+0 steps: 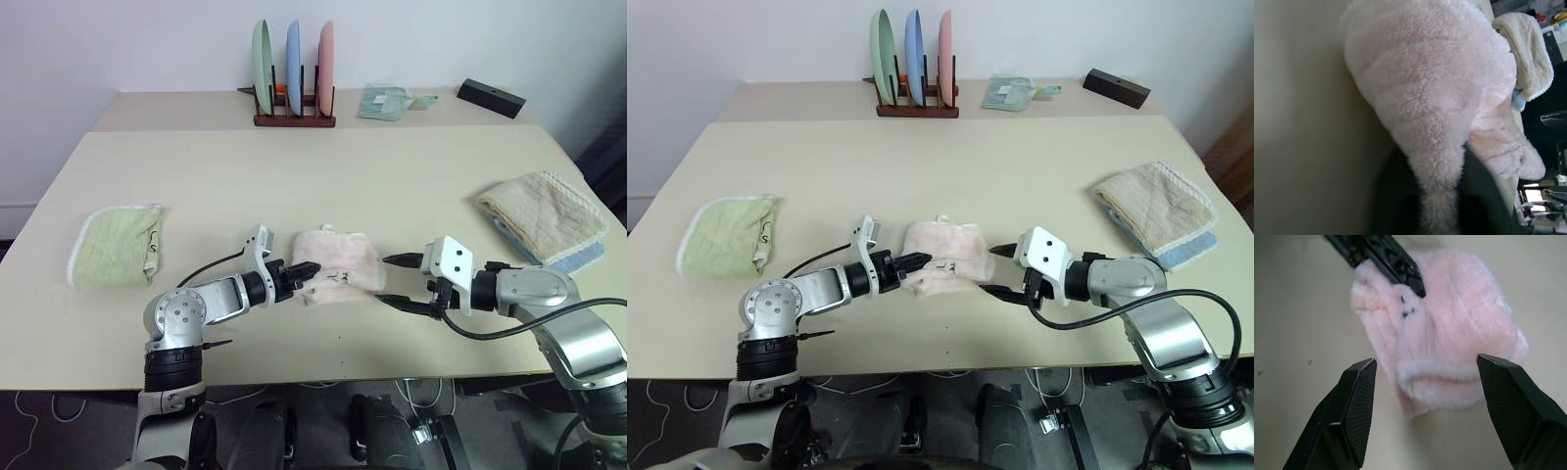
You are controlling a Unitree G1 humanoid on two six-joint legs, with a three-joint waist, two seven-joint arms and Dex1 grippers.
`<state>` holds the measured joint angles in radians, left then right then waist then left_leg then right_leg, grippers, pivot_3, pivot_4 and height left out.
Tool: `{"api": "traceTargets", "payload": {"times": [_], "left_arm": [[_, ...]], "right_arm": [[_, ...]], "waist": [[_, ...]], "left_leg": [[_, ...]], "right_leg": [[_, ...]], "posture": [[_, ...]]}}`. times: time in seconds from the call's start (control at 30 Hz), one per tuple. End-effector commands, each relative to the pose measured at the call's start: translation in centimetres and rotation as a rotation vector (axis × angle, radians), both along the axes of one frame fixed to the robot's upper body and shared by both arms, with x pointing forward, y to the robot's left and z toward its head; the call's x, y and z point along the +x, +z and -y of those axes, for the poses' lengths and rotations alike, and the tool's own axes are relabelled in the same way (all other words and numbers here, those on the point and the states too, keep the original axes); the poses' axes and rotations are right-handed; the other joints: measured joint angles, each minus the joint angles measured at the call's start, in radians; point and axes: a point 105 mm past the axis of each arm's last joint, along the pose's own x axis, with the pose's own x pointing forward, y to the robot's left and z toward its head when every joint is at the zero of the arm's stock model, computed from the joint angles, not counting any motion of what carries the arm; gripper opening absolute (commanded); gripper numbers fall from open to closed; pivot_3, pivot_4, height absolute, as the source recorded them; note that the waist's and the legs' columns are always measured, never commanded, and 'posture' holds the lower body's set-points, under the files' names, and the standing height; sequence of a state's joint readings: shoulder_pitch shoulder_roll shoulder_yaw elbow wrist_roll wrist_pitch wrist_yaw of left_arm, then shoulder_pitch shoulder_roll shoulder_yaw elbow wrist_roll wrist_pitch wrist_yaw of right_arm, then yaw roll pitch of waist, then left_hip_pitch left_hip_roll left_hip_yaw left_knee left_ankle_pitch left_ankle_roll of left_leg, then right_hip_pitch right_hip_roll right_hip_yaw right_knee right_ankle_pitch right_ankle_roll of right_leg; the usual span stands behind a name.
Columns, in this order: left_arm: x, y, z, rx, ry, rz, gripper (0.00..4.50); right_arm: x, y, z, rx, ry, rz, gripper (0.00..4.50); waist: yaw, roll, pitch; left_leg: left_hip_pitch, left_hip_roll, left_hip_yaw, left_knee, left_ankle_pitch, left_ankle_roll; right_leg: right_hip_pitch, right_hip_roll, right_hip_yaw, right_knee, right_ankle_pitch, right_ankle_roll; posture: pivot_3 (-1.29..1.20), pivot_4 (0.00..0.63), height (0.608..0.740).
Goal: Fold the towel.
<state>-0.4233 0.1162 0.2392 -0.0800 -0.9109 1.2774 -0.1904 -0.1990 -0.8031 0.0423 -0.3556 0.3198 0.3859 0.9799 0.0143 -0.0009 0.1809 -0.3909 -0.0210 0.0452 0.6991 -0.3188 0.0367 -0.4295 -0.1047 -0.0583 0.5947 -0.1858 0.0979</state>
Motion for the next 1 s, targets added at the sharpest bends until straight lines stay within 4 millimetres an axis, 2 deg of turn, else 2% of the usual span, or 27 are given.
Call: {"api": "traceTargets", "payload": {"times": [0.03, 0.1, 0.13, 0.2, 0.33, 0.43, 0.5, 0.53, 0.6, 0.67, 0.73, 0.9, 1.0], "left_arm": [[0.1, 1.8, -0.3, -0.035, 0.013, 0.113, 0.04], [0.6, 3.6, -1.5, -0.079, 0.062, 0.186, 0.04], [1.2, 5.1, -2.7, -0.127, 0.123, 0.244, 0.04], [2.1, 7.7, -5.9, -0.163, 0.253, 0.351, 0.04], [3.1, 11.8, -12.4, -0.181, 0.556, 0.484, 0.04], [2.2, 14.0, -18.0, -0.204, 0.814, 0.550, 0.04], [0.8, 14.4, -21.0, -0.208, 0.956, 0.566, 0.04], [0.2, 14.3, -22.0, -0.217, 1.004, 0.566, 0.04], [-0.5, 14.2, -22.8, -0.232, 1.044, 0.561, 0.04], [-3.0, 11.8, -25.4, -0.271, 1.195, 0.506, 0.04], [-5.3, 8.8, -26.8, -0.281, 1.324, 0.426, 0.04], [-7.4, 4.6, -26.9, -0.305, 1.435, 0.314, 0.04], [-7.7, 3.3, -26.4, -0.297, 1.436, 0.277, 0.04]], "right_arm": [[-0.1, 1.5, 0.0, 0.002, 0.010, 0.072, 3.29], [0.2, 1.8, 0.2, 0.005, -0.003, 0.085, 3.29], [0.5, 1.9, 0.5, 0.008, -0.016, 0.092, 3.29], [0.8, 2.2, 0.9, 0.009, -0.033, 0.105, 3.29], [1.2, 2.4, 0.9, 0.003, -0.036, 0.116, 3.29], [1.4, 2.5, 0.7, 0.004, -0.032, 0.118, 3.29], [1.5, 2.5, 0.5, 0.006, -0.023, 0.119, 3.29], [1.5, 2.5, 0.4, 0.008, -0.018, 0.119, 3.29], [1.6, 2.6, 0.4, 0.010, -0.014, 0.118, 3.29], [1.8, 2.6, 0.1, 0.013, -0.001, 0.117, 3.29], [1.9, 2.5, -0.1, 0.014, 0.013, 0.114, 3.29], [2.1, 2.3, -0.2, 0.011, 0.028, 0.117, 3.29], [2.3, 2.3, -0.2, 0.014, 0.031, 0.122, 3.29]], "waist": [[0.000, 0.000, 0.000], [0.000, 0.000, 0.000], [0.000, 0.000, 0.000], [0.000, 0.000, 0.000], [0.000, 0.000, 0.000], [-0.001, 0.000, 0.000], [-0.002, -0.001, 0.000], [-0.002, -0.001, 0.000], [-0.001, -0.001, 0.000], [0.000, -0.001, 0.000], [-0.002, -0.001, 0.000], [0.007, -0.007, 0.001], [0.017, -0.007, 0.000]], "left_leg": [[0.000, 0.000, 0.000, 0.000, 0.000, 0.000], [0.000, 0.000, 0.000, 0.000, 0.001, -0.002], [0.000, 0.000, 0.000, 0.000, 0.001, -0.002], [0.000, 0.000, 0.000, 0.000, 0.001, -0.002], [0.000, 0.000, 0.000, 0.000, 0.001, -0.003], [0.000, 0.000, 0.001, 0.000, 0.002, -0.003], [0.000, 0.000, 0.001, 0.000, 0.002, -0.004], [0.000, 0.000, 0.001, 0.000, 0.002, -0.004], [0.000, 0.000, 0.001, 0.000, 0.002, -0.004], [0.000, -0.001, 0.001, 0.000, 0.002, -0.004], [0.000, -0.001, 0.002, 0.000, 0.002, -0.004], [0.000, -0.001, 0.001, 0.000, 0.001, -0.004], [0.000, -0.002, 0.001, 0.000, 0.000, -0.002]], "right_leg": [[0.000, 0.000, 0.000, 0.000, 0.000, 0.000], [0.000, 0.000, 0.000, 0.000, -0.001, -0.001], [0.000, 0.000, 0.000, 0.000, -0.002, -0.003], [-0.001, -0.001, 0.000, 0.000, -0.002, -0.003], [-0.001, -0.001, 0.000, 0.000, -0.002, -0.004], [-0.001, -0.001, 0.000, 0.000, -0.002, -0.003], [-0.001, -0.002, 0.000, -0.001, 0.000, 0.000], [-0.001, -0.002, 0.000, -0.001, 0.000, 0.000], [-0.001, -0.002, 0.000, -0.001, 0.000, 0.000], [0.000, -0.002, 0.000, -0.001, 0.000, 0.000], [0.000, -0.005, 0.001, -0.001, 0.000, 0.000], [0.000, -0.007, -0.001, -0.001, -0.002, -0.003], [0.001, -0.008, -0.001, -0.001, -0.002, -0.004]], "posture": [[0.00, 0.150, 0.737], [0.00, 0.150, 0.737], [0.00, 0.150, 0.737], [0.00, 0.150, 0.737], [0.00, 0.150, 0.737], [0.00, 0.150, 0.737], [0.00, 0.150, 0.737], [0.00, 0.150, 0.737], [0.00, 0.150, 0.737], [0.00, 0.150, 0.737], [0.00, 0.150, 0.737], [0.00, 0.150, 0.737], [0.00, 0.150, 0.737]]}}
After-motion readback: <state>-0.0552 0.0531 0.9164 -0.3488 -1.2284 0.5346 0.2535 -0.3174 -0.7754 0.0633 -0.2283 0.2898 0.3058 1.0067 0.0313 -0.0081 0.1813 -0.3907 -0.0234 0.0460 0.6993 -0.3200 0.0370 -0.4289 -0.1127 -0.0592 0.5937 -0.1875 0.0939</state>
